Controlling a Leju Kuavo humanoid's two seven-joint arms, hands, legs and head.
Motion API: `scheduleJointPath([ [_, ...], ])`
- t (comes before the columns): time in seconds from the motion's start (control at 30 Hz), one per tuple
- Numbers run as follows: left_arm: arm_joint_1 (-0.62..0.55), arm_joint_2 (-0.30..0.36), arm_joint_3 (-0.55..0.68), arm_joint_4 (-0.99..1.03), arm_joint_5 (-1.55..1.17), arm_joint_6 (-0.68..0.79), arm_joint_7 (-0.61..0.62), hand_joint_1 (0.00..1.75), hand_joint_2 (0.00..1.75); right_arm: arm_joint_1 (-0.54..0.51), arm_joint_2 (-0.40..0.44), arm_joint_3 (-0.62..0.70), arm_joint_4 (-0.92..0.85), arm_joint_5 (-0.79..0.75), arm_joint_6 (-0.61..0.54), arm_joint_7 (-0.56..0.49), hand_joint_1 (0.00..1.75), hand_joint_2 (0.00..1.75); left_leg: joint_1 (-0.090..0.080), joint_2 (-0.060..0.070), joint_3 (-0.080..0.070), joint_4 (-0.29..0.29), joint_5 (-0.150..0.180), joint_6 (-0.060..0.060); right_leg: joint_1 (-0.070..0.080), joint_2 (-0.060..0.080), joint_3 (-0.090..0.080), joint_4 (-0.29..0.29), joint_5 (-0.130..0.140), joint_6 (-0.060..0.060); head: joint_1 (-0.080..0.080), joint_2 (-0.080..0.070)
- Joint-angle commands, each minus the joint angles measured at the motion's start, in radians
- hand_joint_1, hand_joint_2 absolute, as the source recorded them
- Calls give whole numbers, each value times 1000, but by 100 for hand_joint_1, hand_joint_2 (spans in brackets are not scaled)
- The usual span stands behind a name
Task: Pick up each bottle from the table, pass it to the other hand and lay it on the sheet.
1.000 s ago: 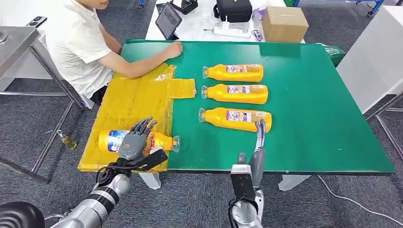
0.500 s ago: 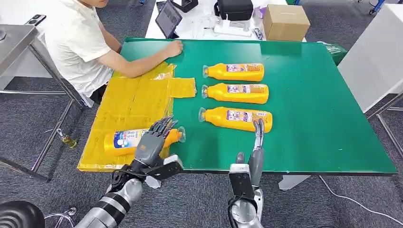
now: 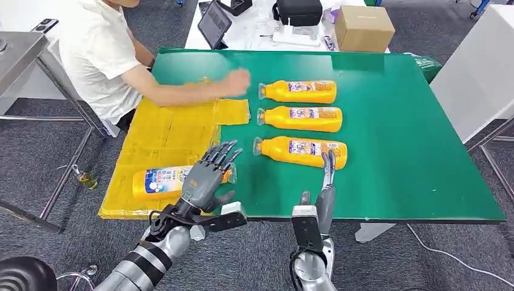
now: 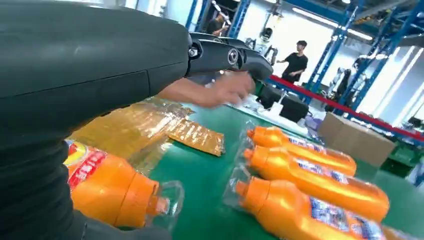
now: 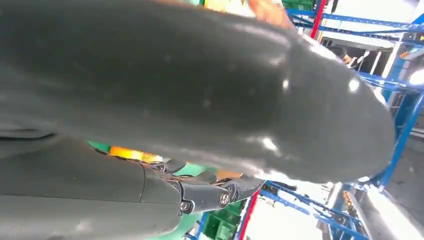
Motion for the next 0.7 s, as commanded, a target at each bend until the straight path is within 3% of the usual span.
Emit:
scheduleJointPath([
  [0.03,146,12,-29,-305,306,-87,-95,0,175,14,-27,-42,-12,45,2,0,0,0,0,2,4,-1,-2,2,1,0,4,-1,-2,-2,0,0],
  [0.1,218,-34,22,-406,550,-128,-128,0,175,24,-26,-77,-26,101,2,0,0,0,0,2,4,0,-3,2,1,0,4,-1,-2,-2,0,0],
  [0.13,256,-61,44,-455,670,-129,-146,0,175,31,-20,-114,-29,153,2,0,0,175,0,1,5,0,-3,3,1,-1,5,-2,-3,-3,1,0],
  [0.23,342,-61,41,-553,850,-65,-146,0,175,9,-34,-227,15,328,2,0,0,175,-1,1,5,0,-4,3,0,-1,5,-2,-3,-2,1,0],
  [0.33,358,-51,50,-552,889,-47,-157,0,175,-5,-52,-247,29,349,2,0,0,175,-1,2,3,-1,-3,2,0,0,2,-2,-1,-2,0,0],
  [0.5,399,-29,66,-545,932,-32,-135,0,175,-14,-58,-354,48,551,2,0,0,175,0,2,2,-1,-3,2,0,1,2,-2,-1,-2,0,0],
  [0.7,440,-8,52,-547,883,-30,-87,0,175,16,-66,-391,20,586,2,0,0,175,0,1,3,-2,-3,2,0,-1,3,-2,-2,-2,0,0],
])
